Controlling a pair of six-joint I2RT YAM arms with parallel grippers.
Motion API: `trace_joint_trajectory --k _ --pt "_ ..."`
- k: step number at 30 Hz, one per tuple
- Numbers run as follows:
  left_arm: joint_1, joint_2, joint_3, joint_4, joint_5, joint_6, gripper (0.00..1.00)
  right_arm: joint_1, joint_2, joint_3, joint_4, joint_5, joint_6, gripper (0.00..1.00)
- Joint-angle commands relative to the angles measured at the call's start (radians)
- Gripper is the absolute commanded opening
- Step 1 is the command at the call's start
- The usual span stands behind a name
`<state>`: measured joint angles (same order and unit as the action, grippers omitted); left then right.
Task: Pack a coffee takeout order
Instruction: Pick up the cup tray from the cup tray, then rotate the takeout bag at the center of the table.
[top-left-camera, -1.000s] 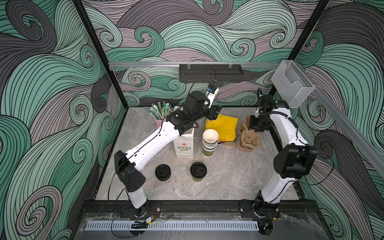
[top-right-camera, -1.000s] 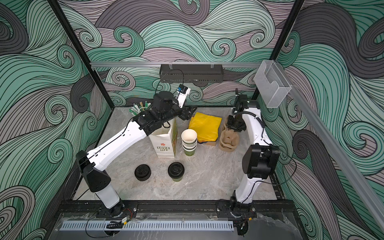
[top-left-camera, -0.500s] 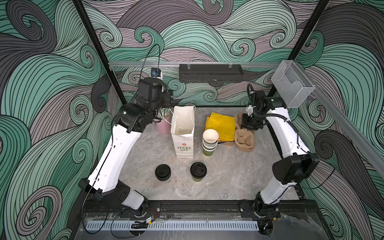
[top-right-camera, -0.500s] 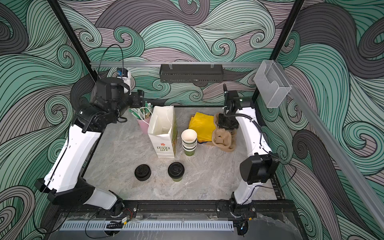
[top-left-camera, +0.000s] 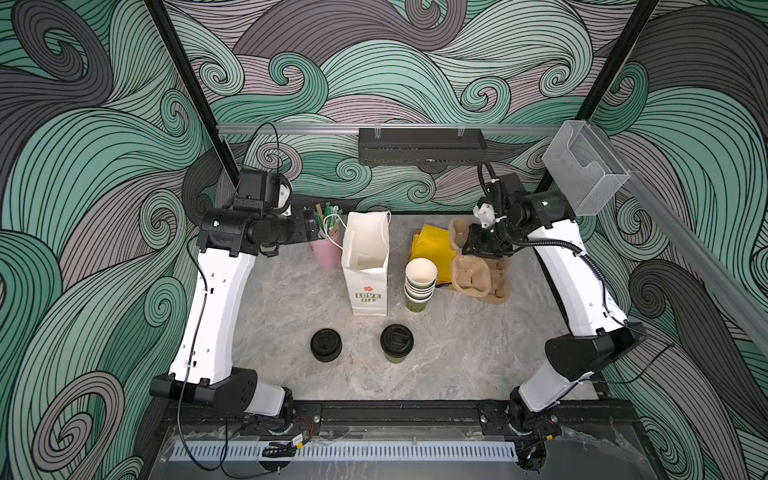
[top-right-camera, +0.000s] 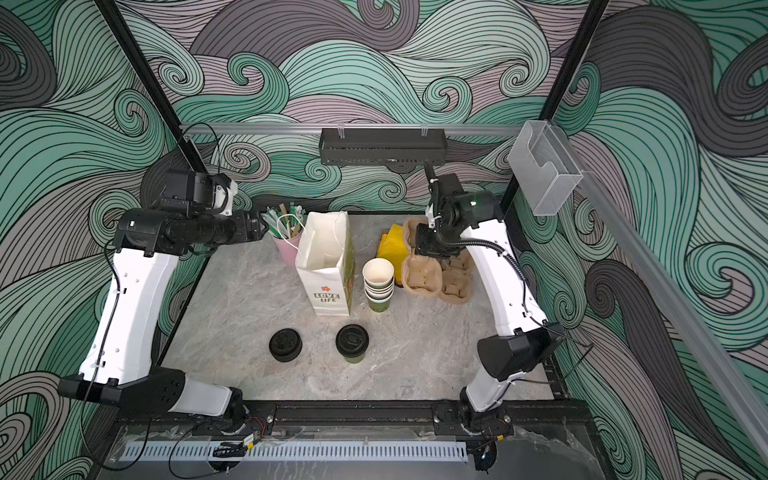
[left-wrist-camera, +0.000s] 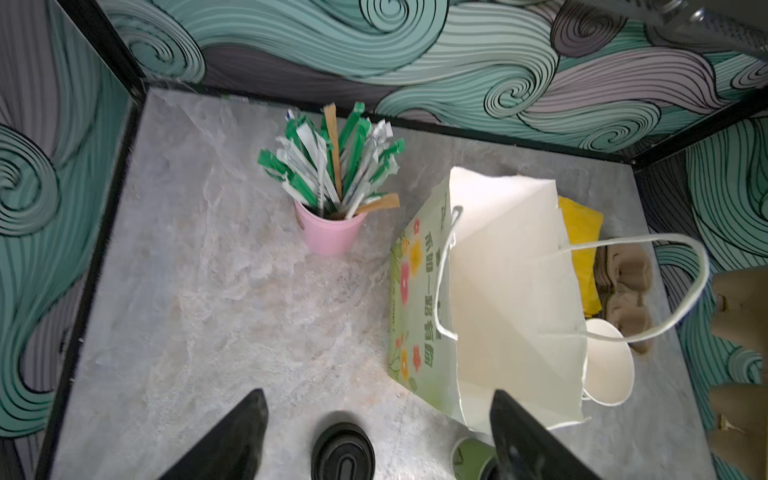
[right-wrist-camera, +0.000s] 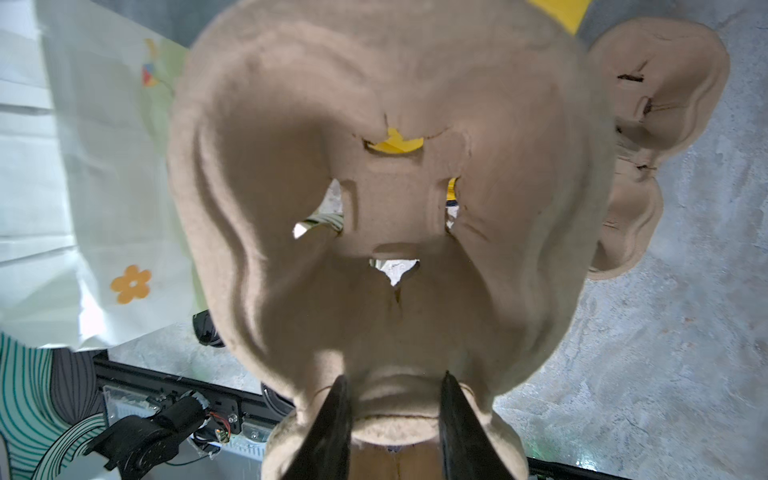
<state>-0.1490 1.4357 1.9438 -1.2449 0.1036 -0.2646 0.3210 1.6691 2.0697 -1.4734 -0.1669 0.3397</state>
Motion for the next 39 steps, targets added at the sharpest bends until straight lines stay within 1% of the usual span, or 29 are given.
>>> trace_joint_trajectory --k 1,6,11,15,18,23,28,31,36,39 --pt "0.016 -0.048 -0.070 0.083 0.146 -0.022 0.87 0.030 -0.024 0.037 -0.025 -0.040 0.054 0.31" --pt "0.043 -0.066 -0.187 0.144 0.153 -0.039 0.87 0.071 -0.032 0.106 -0.025 -0.099 0.096 0.31" --pt "0.047 -0.112 -0.312 0.291 0.191 -0.044 0.84 0.111 -0.016 0.196 -0.024 -0.141 0.134 0.30" --pt "0.052 -0.112 -0.351 0.412 0.275 -0.085 0.82 0.162 0.036 0.286 -0.024 -0.150 0.157 0.30" --pt "0.054 -0.094 -0.357 0.452 0.297 -0.104 0.80 0.204 0.074 0.345 -0.022 -0.152 0.174 0.30" --pt "0.055 -0.070 -0.376 0.494 0.331 -0.117 0.65 0.266 0.123 0.392 0.029 -0.186 0.210 0.30" --pt "0.055 -0.065 -0.410 0.512 0.378 -0.125 0.46 0.324 0.166 0.401 0.124 -0.227 0.256 0.30" --pt "0.055 -0.073 -0.441 0.555 0.413 -0.157 0.35 0.354 0.200 0.406 0.164 -0.242 0.269 0.30" --pt "0.054 -0.089 -0.463 0.589 0.422 -0.200 0.21 0.389 0.258 0.441 0.223 -0.240 0.294 0.28" --pt "0.054 -0.106 -0.476 0.597 0.420 -0.219 0.11 0.408 0.304 0.495 0.243 -0.242 0.310 0.27"
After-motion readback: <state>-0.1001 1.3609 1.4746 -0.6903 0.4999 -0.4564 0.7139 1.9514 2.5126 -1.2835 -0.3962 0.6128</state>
